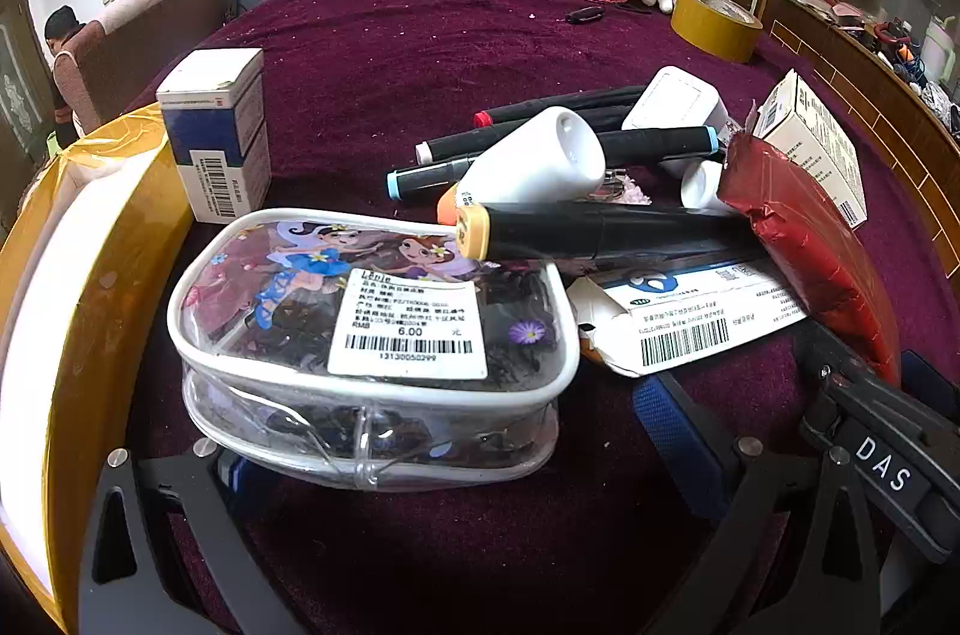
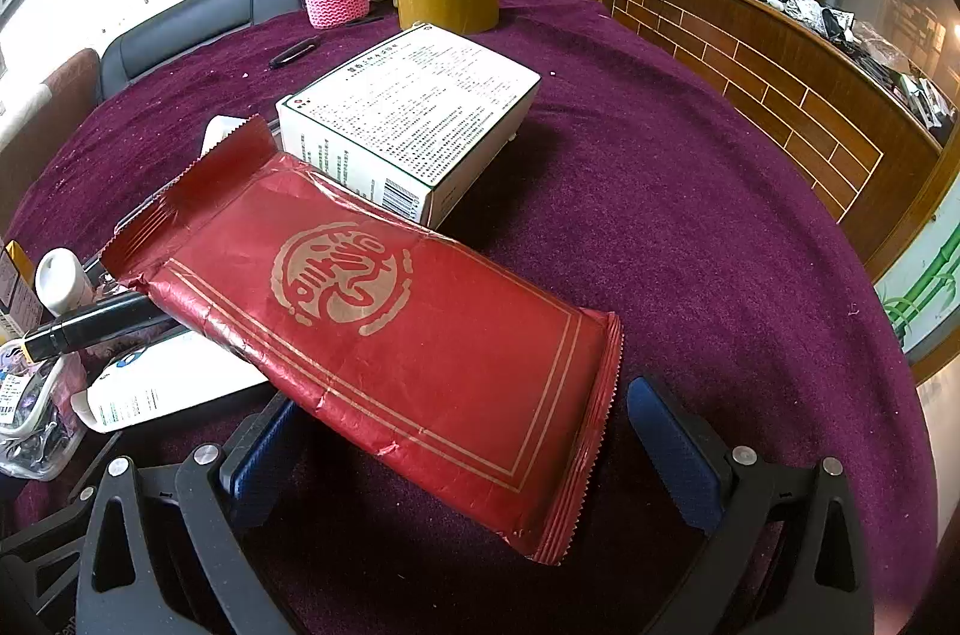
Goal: Organize objects
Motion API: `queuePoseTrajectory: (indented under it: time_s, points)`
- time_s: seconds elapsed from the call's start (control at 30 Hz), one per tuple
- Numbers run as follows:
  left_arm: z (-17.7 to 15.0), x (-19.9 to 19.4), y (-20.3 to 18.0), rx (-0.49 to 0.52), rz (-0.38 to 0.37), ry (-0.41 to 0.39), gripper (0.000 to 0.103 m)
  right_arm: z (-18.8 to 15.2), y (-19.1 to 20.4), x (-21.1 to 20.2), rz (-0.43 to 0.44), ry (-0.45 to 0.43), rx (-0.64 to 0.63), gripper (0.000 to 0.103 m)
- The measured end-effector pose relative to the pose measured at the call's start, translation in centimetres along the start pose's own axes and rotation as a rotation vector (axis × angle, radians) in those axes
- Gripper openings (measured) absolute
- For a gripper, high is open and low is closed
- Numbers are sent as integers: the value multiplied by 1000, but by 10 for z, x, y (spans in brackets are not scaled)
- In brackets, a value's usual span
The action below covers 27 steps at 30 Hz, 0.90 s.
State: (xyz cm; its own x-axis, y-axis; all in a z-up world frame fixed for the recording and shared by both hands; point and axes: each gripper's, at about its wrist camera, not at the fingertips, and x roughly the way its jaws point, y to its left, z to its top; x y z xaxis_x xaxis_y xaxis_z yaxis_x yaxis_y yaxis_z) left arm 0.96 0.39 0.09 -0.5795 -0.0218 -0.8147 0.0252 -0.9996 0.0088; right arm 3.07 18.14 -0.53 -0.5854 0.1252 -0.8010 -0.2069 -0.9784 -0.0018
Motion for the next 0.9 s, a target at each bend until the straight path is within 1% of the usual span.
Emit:
queuePoseTrajectory:
  time_s: [0.17,0.23,0.3,0.33,0.4,0.47,0.53,0.6,0.63,0.67,0.73,0.77,0.8,0.87,0.9]
  points:
    - [0,0,0,0,1,0,103,0,0,0,0,0,0,103]
    - [12,8,0,-1,0,2,103,0,0,0,0,0,0,103]
    - [13,9,0,0,0,4,103,0,0,0,0,0,0,103]
    - [14,10,0,1,-1,9,103,0,0,0,0,0,0,103]
    - [16,10,2,12,-14,46,103,0,0,0,0,0,0,103]
    - [12,8,3,37,-30,64,103,0,-1,-1,6,11,-5,103]
    - [6,5,2,57,-39,34,103,2,-4,-1,41,54,-44,103]
    - [5,5,2,70,-42,12,103,2,-4,-1,45,68,-57,103]
    - [5,5,2,73,-52,20,103,1,-3,-2,45,70,-63,103]
    - [5,3,5,67,-79,56,103,2,-4,-1,49,73,-72,103]
    - [1,-11,15,29,-201,80,103,-1,-5,-4,58,84,-97,103]
    - [-2,-19,22,16,-248,67,103,-3,-6,-6,60,87,-101,103]
    - [-3,-28,30,16,-261,42,103,-7,-8,-10,62,88,-103,103]
    - [1,-42,50,13,-251,-2,103,-16,-9,-18,57,74,-113,103]
    - [7,-48,64,3,-235,-27,103,-22,-9,-25,57,48,-121,102]
